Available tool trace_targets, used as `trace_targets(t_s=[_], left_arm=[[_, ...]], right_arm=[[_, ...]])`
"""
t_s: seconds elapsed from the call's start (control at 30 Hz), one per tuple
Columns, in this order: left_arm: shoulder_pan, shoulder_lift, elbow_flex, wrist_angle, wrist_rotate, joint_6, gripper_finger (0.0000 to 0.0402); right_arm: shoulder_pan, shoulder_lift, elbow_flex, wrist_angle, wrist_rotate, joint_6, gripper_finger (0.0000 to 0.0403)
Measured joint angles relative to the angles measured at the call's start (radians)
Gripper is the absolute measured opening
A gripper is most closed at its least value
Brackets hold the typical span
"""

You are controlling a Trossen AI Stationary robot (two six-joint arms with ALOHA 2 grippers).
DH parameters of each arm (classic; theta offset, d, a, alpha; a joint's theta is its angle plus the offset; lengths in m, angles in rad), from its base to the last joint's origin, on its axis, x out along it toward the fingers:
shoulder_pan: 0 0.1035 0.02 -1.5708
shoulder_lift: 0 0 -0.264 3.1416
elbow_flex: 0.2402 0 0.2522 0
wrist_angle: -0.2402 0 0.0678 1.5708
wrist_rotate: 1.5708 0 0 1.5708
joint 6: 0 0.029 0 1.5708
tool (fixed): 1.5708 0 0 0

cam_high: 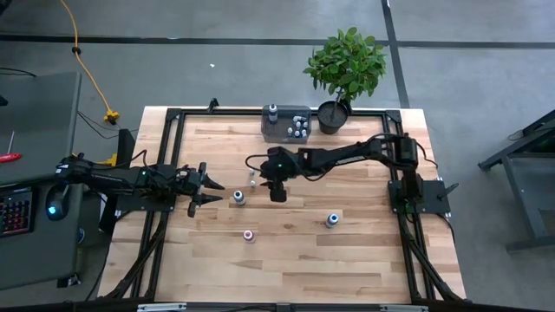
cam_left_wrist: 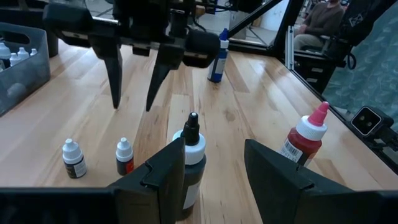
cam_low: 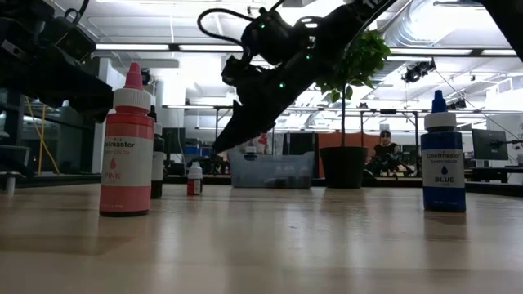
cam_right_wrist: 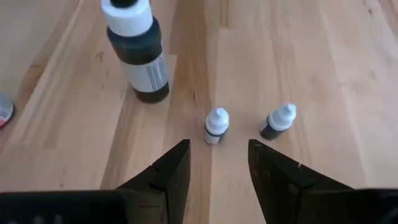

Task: Pick & Place food coloring
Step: Put the small red food coloring bottle into the black bin

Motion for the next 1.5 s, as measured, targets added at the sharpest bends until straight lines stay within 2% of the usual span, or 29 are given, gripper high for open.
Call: trace_targets(t_s=[0.53, 0.87, 1.0, 1.5], left_arm=[[0.0, 0.0, 0.0, 0.0, -0.001, 0.0, 0.0163], [0.0, 0.0, 0.0, 0.0, 0.0, 0.0, 0.0163], [0.0, 0.0, 0.0, 0.0, 0.0, 0.0, 0.0163], [0.0, 0.0, 0.0, 0.0, 0.0, 0.0, 0.0163]], right_arm=[[0.0, 0.038, 0.0, 0.074, 0.014, 0.071, 0.0205], [0.003, 0.074, 0.005, 0.12, 0.008, 0.153, 0.0207], [0.006, 0.071, 0.009, 0.13, 0.048, 0.159, 0.0207], [0.01, 0.103, 0.008, 0.161, 0.028, 0.21, 0.0207]])
